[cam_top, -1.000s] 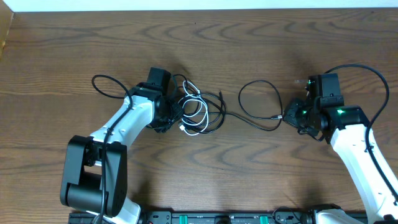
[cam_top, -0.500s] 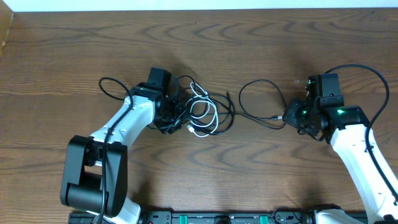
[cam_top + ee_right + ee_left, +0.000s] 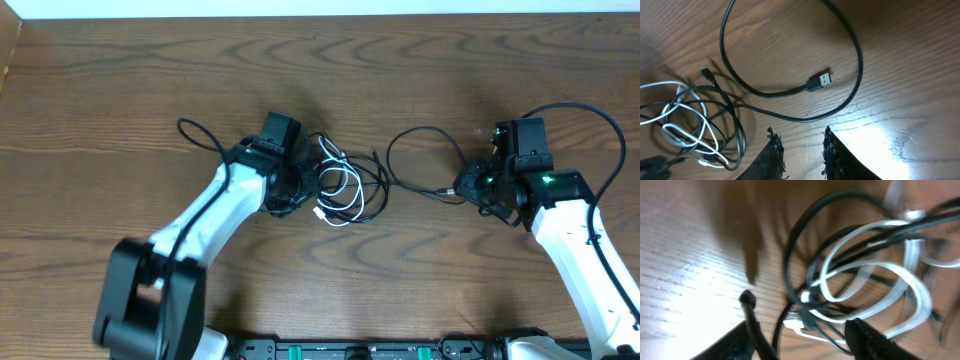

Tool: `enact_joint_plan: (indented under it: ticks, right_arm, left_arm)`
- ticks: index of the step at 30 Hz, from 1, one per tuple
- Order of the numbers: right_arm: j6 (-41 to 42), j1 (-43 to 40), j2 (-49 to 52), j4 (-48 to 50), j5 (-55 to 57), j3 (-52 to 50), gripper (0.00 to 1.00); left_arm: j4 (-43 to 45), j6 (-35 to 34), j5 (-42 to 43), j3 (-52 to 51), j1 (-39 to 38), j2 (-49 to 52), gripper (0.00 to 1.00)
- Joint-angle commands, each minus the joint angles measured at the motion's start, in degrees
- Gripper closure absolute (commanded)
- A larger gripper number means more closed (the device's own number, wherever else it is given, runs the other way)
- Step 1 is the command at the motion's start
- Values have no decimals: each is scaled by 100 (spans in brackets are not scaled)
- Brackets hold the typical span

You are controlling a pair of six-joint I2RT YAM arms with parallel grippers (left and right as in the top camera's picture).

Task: Untangle cables

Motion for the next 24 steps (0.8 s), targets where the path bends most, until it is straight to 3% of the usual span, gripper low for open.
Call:
enact_joint_plan:
  ticks: [1, 8, 17, 24]
  right_arm:
    - [-20, 13, 2, 116, 87, 9, 71]
    - [-20, 13, 2, 173, 87, 9, 66]
    - [-22, 13, 2, 153, 87, 9, 57]
    - [-22, 13, 2, 129, 87, 9, 53]
  left_arm:
    - [74, 1012, -455, 24, -146, -925, 28]
    - [393, 1764, -973, 24, -153, -1937, 14]
    - [813, 1764, -2098, 24, -153, -1950, 9]
    - [1038, 2072, -2264, 24, -153, -1589, 9]
